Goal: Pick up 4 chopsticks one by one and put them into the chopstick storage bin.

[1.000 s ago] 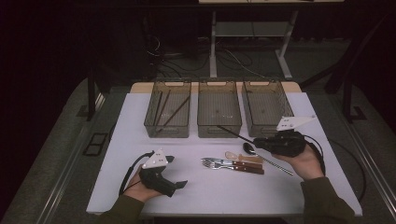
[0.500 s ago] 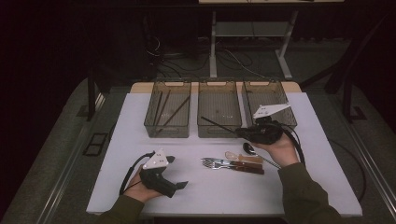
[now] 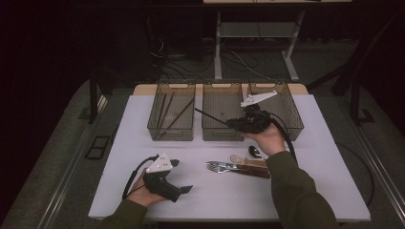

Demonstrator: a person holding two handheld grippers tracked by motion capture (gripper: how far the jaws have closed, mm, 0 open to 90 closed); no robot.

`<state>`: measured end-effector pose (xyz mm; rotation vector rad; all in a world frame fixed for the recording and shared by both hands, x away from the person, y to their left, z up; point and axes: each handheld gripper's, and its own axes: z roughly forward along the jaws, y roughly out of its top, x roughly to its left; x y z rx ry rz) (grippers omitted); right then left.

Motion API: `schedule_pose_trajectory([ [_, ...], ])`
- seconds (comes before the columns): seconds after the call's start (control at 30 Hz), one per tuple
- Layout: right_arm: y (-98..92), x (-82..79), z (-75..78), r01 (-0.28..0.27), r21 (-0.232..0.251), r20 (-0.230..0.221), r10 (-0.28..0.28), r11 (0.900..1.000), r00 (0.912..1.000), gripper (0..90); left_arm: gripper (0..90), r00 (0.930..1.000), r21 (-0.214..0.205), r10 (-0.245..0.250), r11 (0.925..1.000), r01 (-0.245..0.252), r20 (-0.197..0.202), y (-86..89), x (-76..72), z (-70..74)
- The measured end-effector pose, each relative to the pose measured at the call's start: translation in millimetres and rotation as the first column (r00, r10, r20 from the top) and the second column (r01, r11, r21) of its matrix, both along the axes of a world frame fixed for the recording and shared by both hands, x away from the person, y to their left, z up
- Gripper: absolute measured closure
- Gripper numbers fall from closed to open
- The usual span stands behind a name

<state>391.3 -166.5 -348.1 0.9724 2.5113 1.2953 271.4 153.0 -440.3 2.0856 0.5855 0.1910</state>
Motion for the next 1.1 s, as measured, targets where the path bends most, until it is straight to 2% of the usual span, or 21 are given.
schedule_pose_trajectory([
  [0.57,58.6,39.6,7.4,0.049,-0.029,-0.013,-0.049,0.9984,0.9987,85.3,0.0,1.0000,-0.020,-0.009,0.9998,0.009,0.000,-1.8,-0.4,-0.2],
  [0.7,72.7,49.8,6.6,0.060,-0.021,-0.020,-0.060,0.9980,0.9980,85.3,0.0,0.9998,-0.006,-0.019,0.9998,0.019,0.000,-1.1,-0.1,0.9],
  [0.8,82.5,56.7,5.4,0.068,-0.014,-0.028,-0.069,0.9976,0.9973,85.3,0.0,0.9998,-0.015,-0.017,0.9997,0.017,0.004,-1.4,0.0,0.5],
  [1.1,112.1,77.1,2.2,0.103,-0.036,-0.018,-0.103,0.9941,0.9945,85.3,0.0,0.9999,-0.022,-0.015,0.9997,0.015,0.000,-2.3,-0.6,0.4],
])
